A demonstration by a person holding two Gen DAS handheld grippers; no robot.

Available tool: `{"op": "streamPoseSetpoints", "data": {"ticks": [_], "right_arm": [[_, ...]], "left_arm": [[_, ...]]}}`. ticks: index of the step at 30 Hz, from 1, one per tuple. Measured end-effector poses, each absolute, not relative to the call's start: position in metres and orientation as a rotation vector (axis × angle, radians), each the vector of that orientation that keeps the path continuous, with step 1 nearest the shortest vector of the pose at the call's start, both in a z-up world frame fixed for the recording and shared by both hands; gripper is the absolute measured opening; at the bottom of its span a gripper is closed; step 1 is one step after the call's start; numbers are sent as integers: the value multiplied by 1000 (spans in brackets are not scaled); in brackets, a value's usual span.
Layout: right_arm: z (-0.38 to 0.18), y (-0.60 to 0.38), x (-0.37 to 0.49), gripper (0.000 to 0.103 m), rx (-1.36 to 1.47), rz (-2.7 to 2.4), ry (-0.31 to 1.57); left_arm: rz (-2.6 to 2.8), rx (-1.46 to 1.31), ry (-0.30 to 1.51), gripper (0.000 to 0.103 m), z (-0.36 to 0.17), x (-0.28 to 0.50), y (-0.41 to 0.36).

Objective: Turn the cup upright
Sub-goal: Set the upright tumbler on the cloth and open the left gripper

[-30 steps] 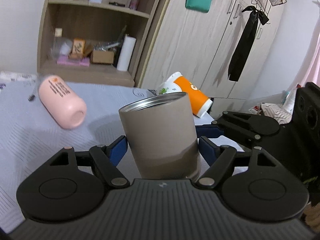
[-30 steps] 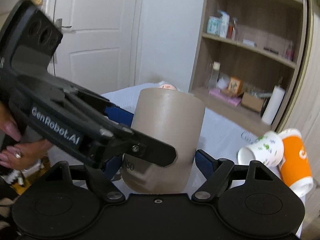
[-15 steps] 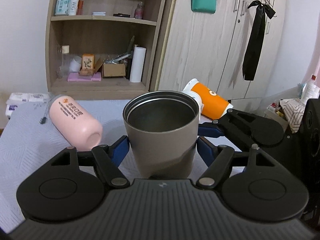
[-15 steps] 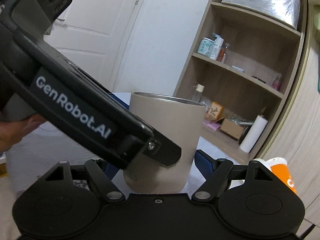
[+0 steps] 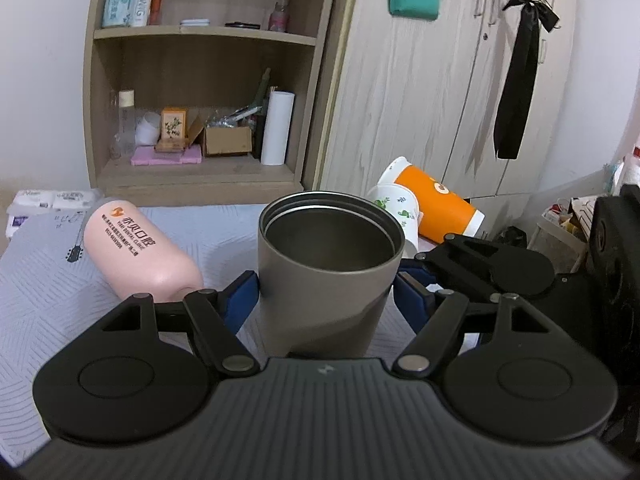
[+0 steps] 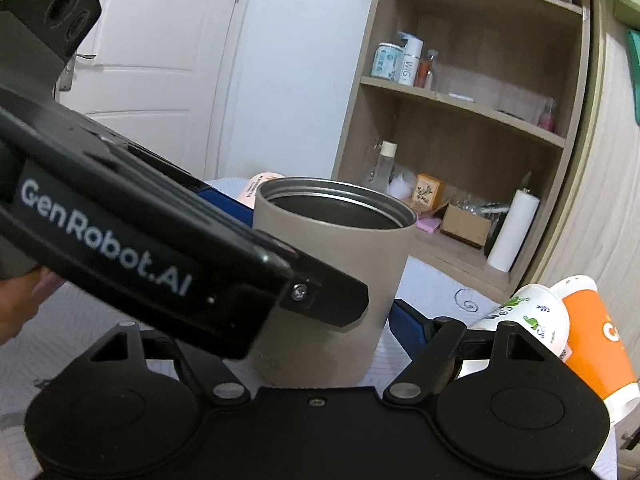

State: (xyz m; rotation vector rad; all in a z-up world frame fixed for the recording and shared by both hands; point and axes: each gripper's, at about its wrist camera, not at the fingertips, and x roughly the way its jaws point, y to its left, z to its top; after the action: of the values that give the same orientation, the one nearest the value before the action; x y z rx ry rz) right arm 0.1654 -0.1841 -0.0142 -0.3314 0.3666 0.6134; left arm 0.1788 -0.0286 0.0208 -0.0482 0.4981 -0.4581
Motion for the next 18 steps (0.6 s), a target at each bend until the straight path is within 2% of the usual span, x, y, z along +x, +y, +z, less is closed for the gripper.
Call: {"op": "streamPoseSetpoints", "data": {"ticks": [7, 10, 18], "right_arm": [[-13, -188, 169, 82, -287, 627, 409], [-12, -188, 167, 85, -281, 613, 414], [-6, -191, 148, 87, -320, 570, 408]], "left_arm": [[-432, -47, 487, 74, 19, 174, -37], [-420, -87, 555, 75, 17, 175, -35], [-389, -109, 519, 76, 22, 150, -22]]}}
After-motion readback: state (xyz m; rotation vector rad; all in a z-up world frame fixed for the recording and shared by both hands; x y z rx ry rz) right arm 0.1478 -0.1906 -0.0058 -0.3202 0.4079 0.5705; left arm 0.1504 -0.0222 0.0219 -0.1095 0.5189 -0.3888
